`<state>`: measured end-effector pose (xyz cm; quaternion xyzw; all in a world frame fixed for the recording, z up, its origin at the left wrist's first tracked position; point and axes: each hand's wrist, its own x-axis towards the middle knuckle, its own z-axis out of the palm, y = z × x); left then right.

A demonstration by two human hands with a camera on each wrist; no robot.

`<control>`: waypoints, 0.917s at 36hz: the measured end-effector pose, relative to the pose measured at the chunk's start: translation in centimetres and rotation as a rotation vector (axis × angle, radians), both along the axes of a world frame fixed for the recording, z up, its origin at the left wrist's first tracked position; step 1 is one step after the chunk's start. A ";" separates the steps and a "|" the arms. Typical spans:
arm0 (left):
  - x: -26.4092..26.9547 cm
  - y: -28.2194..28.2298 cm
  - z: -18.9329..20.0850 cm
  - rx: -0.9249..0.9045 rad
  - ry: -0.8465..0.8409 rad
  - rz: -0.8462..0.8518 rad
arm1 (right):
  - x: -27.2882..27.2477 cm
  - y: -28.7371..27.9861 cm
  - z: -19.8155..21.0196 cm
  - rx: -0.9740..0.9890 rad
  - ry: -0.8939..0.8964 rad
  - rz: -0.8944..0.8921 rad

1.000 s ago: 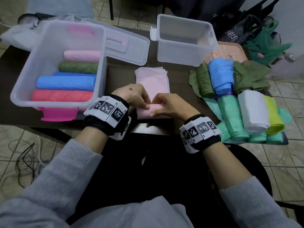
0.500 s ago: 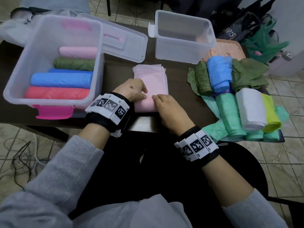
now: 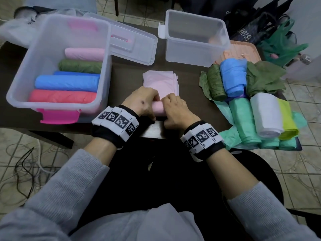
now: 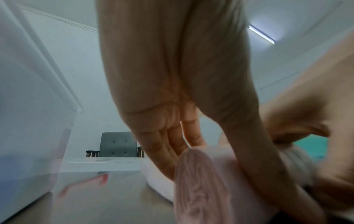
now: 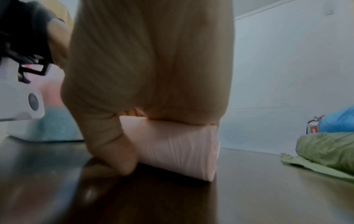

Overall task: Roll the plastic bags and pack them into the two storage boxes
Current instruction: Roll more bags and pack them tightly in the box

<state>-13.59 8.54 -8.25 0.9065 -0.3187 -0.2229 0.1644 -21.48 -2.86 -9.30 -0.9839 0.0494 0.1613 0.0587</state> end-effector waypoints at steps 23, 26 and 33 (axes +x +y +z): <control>1.7 -1.3 2.1 0.214 0.243 -0.027 | -1.6 0.9 1.6 -0.011 -0.053 -0.023; 1.5 -1.0 2.4 0.113 0.159 0.003 | 0.0 0.1 2.0 0.033 0.076 -0.032; 0.1 -1.0 2.3 0.000 0.028 0.012 | 2.6 -1.7 3.7 0.105 0.275 -0.031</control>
